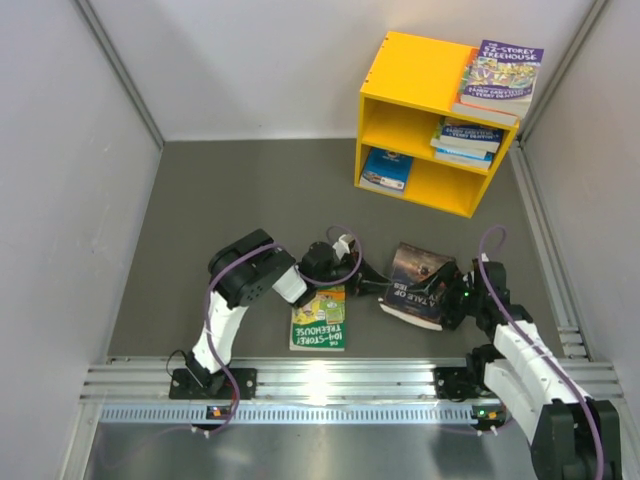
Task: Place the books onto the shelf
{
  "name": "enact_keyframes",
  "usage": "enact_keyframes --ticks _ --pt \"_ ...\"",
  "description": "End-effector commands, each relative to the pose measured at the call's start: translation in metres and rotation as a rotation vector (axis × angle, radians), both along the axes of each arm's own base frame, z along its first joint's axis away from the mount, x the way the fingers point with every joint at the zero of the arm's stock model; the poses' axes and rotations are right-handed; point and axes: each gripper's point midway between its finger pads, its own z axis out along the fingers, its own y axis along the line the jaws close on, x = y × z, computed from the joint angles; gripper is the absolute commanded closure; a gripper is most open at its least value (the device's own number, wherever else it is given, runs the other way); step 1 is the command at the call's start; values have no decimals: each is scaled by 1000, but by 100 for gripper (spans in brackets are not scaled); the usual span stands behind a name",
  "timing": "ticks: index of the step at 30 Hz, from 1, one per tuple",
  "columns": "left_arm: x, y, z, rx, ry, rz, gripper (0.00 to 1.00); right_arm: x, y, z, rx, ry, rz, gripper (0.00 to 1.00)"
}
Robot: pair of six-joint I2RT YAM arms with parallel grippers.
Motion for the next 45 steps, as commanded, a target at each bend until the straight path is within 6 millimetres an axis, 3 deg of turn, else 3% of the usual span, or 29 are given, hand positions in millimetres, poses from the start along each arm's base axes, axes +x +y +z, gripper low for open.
enact_keyframes --ticks 1,4,5,7,8,9,10,11,12,13,14,15,16,18,19,21,22,27,29,30,31,32,36,45 --pt "-29 6 10 -82 127 -97 100 -14 1 -13 3 54 -2 9" --pt "-32 6 9 -65 127 -118 100 -14 1 -12 15 44 -17 32" --pt "-34 6 8 -52 108 -133 100 -14 1 -12 18 43 -22 49" --pt "-35 7 -5 32 96 -157 100 -14 1 -8 22 33 -30 65" --pt "-38 7 -12 79 94 -174 98 -11 1 -4 27 25 -36 80" --pt "-32 3 0 96 44 -184 91 -10 1 0 29 9 -39 86" --pt "-42 16 -31 260 55 -228 80 -9 1 2 31 3 -45 93" --pt "-42 21 -37 339 29 -250 69 -7 2 8 39 -4 -50 100" --pt "-20 15 -31 420 -62 -212 48 -5 1 13 42 -17 -56 100" --pt "-17 24 -29 508 -100 -219 24 -3 2 17 45 -23 -59 100" --pt "-25 51 -45 685 -100 -266 2 0 2 25 52 -36 -69 100" --pt "-11 54 -28 743 -159 -238 1 3 1 29 53 -47 -77 100" --pt "6 68 -29 856 -243 -193 1 5 1 33 57 -53 -82 100" --pt "8 86 -16 970 -298 -190 1 10 1 41 62 -61 -96 100" --pt "25 89 8 1015 -421 -140 1 11 1 42 61 -56 -98 100" --pt "23 92 26 1083 -523 -145 2 17 0 45 48 -47 -100 100" --pt "25 88 46 1081 -602 -144 1 19 0 46 44 -45 -96 100" --pt "-10 78 80 1145 -910 -181 3 36 3 56 29 -8 -54 100" --pt "-27 64 90 1136 -1067 -186 1 42 7 65 39 -14 -22 100" --pt "-35 66 89 1137 -1113 -183 1 44 8 63 39 6 -15 100" --pt "-38 55 97 1090 -1184 -167 1 46 9 65 41 4 -8 100" --pt "-50 48 96 1060 -1218 -185 1 49 11 69 42 -5 3 100" --pt "-64 32 93 975 -1288 -184 1 49 16 69 66 23 35 100" --pt "-68 -17 76 982 -1449 -306 1 38 27 79 128 35 80 100"
